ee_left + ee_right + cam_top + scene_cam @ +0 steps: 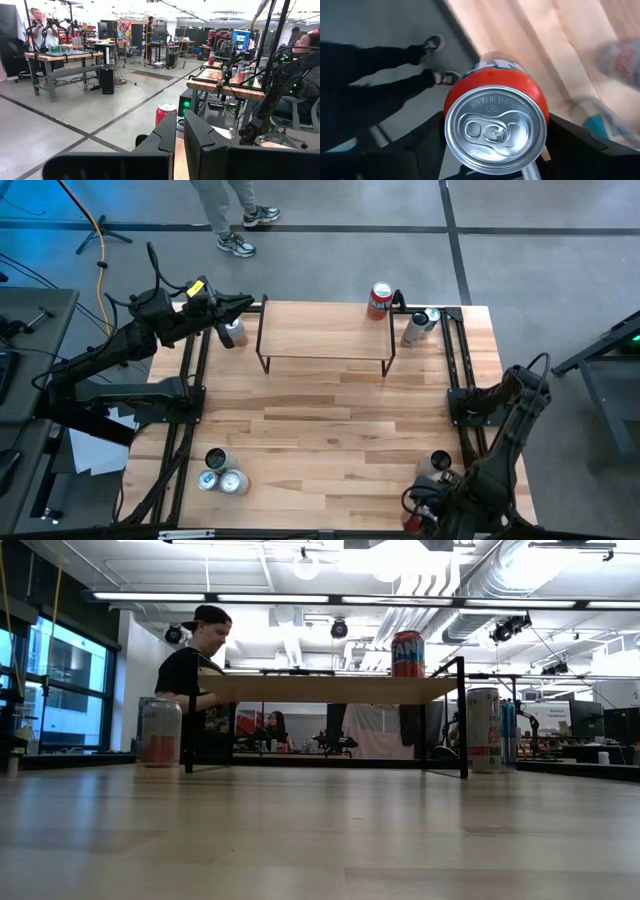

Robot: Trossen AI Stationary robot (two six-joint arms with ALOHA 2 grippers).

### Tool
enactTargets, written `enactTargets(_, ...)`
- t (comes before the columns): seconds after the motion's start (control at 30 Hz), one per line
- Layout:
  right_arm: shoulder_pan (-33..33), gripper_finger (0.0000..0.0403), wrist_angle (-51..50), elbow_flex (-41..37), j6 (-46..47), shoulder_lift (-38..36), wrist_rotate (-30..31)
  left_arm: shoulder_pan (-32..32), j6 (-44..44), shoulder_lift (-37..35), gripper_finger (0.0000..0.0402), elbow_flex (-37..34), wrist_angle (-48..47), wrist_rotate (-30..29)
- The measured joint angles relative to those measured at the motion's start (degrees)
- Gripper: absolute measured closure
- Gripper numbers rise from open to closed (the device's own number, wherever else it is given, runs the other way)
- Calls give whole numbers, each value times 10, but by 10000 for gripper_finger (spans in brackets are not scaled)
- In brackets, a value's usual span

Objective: Place canned beverage on shelf
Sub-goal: Put the red soda can on the shelf aligned with the red soda can

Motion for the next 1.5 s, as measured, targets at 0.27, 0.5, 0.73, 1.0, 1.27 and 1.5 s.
enactTargets(0.27,-84,129,-103,147,-139,-1,84,0,-20,0,402,0,3,1)
enactTargets(0.5,-198,129,-199,246,-325,-2,147,0,-30,1,394,0,70,46)
enactTargets(0.73,-327,129,-216,295,-501,-2,203,-25,-31,20,320,0,98,56)
enactTargets(1.0,-491,129,-217,300,-669,-2,198,-70,-40,96,217,0,127,49)
enactTargets(1.27,-652,129,-217,298,-785,-2,101,-84,-45,207,180,14,160,34)
enactTargets(1.5,-744,129,-216,298,-831,19,3,-84,19,301,180,125,37,34)
